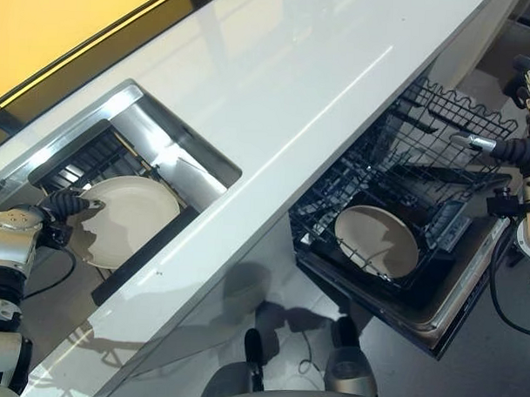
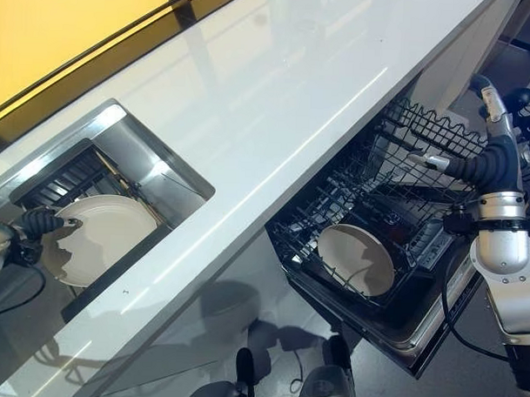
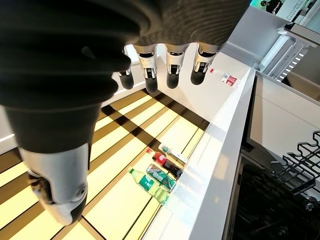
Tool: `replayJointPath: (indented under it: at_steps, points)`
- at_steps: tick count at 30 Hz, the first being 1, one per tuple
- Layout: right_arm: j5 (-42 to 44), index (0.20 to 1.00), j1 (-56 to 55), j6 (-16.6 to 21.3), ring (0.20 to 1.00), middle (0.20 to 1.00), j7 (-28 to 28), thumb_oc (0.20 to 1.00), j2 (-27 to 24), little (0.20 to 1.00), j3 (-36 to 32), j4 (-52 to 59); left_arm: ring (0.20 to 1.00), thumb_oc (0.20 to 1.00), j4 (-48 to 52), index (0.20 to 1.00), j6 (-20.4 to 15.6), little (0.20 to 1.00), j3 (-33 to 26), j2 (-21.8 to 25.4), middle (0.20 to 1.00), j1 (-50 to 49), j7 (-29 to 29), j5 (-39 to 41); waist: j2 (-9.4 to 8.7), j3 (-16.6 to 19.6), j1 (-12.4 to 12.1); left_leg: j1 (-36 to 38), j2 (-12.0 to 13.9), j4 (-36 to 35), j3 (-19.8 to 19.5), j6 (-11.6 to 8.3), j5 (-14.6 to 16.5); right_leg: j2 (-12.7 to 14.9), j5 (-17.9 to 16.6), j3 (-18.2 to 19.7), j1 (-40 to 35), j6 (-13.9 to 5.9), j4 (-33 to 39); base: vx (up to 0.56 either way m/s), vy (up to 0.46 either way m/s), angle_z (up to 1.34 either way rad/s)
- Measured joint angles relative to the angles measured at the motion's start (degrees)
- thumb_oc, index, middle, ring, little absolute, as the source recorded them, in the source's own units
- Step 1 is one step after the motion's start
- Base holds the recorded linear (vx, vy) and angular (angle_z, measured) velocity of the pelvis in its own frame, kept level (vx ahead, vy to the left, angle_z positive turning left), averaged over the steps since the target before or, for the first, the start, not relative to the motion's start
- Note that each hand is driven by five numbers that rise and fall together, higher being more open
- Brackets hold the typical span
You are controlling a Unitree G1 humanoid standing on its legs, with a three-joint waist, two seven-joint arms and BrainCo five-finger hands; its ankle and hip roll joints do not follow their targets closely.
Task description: Pick up plates and place into dishwasher.
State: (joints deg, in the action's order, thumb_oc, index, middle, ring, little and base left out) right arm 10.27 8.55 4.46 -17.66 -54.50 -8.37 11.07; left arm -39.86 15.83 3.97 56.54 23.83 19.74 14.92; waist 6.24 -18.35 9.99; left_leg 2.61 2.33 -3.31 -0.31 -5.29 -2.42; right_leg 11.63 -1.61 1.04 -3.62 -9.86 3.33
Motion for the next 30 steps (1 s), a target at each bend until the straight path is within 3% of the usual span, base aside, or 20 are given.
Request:
replayJointPath:
  at_steps: [8, 15, 24, 30]
  points:
    - [-0.2, 1.0, -2.8, 0.8, 1.0, 1.0, -0.5, 1.0, 3.3, 1.0, -2.4, 0.2, 0.2, 0.2, 5.2, 0.2, -8.0, 0.2, -6.1, -4.9, 0.2, -4.2, -20.1, -0.8, -0.61, 1.2, -1.6, 0.2, 0.2, 0.1, -0.1, 0.0, 0.0, -0.2, 0.0, -0.1, -0.2, 0.06, -0.1, 0.0, -0.05, 0.0]
    - [-1.3, 1.0, -4.3, 2.1, 1.0, 1.0, -0.5, 1.0, 8.2, 1.0, -2.5, 0.2, 0.2, 0.2, 16.3, 0.2, -14.1, 0.2, -12.9, -7.0, 0.2, -7.5, -37.7, -5.1, -4.04, 4.7, -3.5, -0.1, 0.3, 0.1, -0.6, -0.06, 0.0, -0.3, 0.0, -0.4, -0.2, 0.13, 0.0, -0.01, -0.051, 0.02]
    - [-4.0, 1.0, -4.6, 3.2, 1.0, 1.0, -1.9, 1.0, 9.4, 1.0, -2.6, 0.2, 0.2, 0.2, 23.3, 0.2, -20.5, 0.2, -17.5, -10.9, 0.2, -9.6, -50.1, -7.4, -5.58, 7.0, -4.8, 0.7, 0.5, -0.1, -1.7, -0.16, 0.0, -0.5, 0.1, -1.5, -1.9, 0.28, 0.5, 0.0, -0.027, 0.06]
    - [-4.6, 1.0, -3.8, 4.4, 1.0, 1.0, -4.7, 1.0, 9.4, 1.0, -2.6, 1.9, 0.2, 0.2, 32.5, 0.2, -24.7, 0.2, -18.3, -11.6, 0.2, -10.4, -52.6, -7.5, -6.83, 8.6, -6.6, 0.7, 0.5, -0.1, -2.0, -0.32, -0.1, -0.6, 0.0, -1.6, -2.3, 0.33, 0.9, -0.03, -0.039, 0.02]
